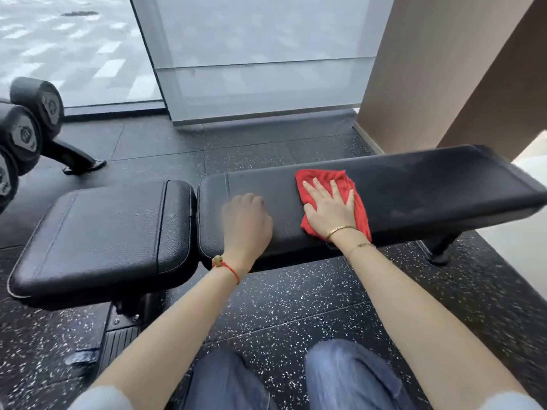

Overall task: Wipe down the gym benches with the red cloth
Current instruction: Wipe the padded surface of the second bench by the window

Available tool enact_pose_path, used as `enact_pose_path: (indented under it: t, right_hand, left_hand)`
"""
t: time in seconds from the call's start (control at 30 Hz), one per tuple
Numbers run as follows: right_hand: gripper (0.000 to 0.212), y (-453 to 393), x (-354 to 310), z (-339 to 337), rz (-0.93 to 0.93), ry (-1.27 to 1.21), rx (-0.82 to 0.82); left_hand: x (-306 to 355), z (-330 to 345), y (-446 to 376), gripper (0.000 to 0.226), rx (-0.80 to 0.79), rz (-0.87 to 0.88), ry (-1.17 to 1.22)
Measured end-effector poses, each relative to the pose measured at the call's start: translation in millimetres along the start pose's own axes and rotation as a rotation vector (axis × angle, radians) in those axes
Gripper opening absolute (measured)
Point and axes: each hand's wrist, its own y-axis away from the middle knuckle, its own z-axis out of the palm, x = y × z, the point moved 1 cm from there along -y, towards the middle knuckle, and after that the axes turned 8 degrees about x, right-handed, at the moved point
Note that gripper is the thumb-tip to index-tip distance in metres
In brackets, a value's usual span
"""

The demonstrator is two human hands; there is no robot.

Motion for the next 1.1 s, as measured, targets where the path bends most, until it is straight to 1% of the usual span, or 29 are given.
enact_pose_path:
  t: [0.07, 0.13, 0.23, 0.33, 0.5, 0.63, 0.73, 0.8, 0.87, 0.93, 1.0, 1.1]
  right_hand:
    - [0.058, -2, -4, 3, 0.009, 0.007, 0.002]
    - [0.058, -6, -7, 5, -0.003, 0.002, -0.011]
    - [0.058, -19, -19, 7, -0.080, 0.005, -0.054]
    - [0.058, -41, -44, 14, -0.224, -0.023, -0.090]
    - [0.058, -79, -76, 20, -0.535, -0.037, -0.196]
    - [0.059, -86, -72, 15, -0.707, -0.043, -0.220]
    - [0.061, -74, -47, 11, -0.809, -0.051, -0.188]
    - [0.063, -70, -25, 9, -0.799, -0.066, -0.156]
    - [0.062, -75, -16, 9, -0.717, -0.076, -0.145]
    - [0.060, -83, -25, 11, -0.609, -0.072, -0.141]
    - [0.058, -86, -39, 14, -0.541, -0.071, -0.128]
    - [0.057, -82, -48, 18, -0.550, -0.076, -0.126]
  left_hand:
    - [0, 1, 2, 0.030, 0.029, -0.018, 0.004]
    - [3, 1, 2, 0.032, 0.014, -0.022, -0.018]
    - [5, 1, 0, 0.036, -0.014, -0.038, -0.037]
    - [4, 2, 0, 0.037, -0.014, -0.044, -0.059]
    - [5, 3, 0, 0.038, 0.015, -0.071, -0.056]
    - [4, 2, 1, 0.037, 0.072, -0.072, -0.013]
    - [3, 0, 2, 0.035, 0.108, -0.066, 0.009]
    - [3, -1, 2, 0.034, 0.111, -0.070, 0.018]
    - [4, -2, 1, 0.032, 0.112, -0.075, 0.031]
    - [5, -3, 1, 0.031, 0.102, -0.083, 0.037]
    - [5, -3, 1, 0.030, 0.095, -0.093, 0.039]
    - [6, -4, 0, 0.031, 0.084, -0.101, 0.035]
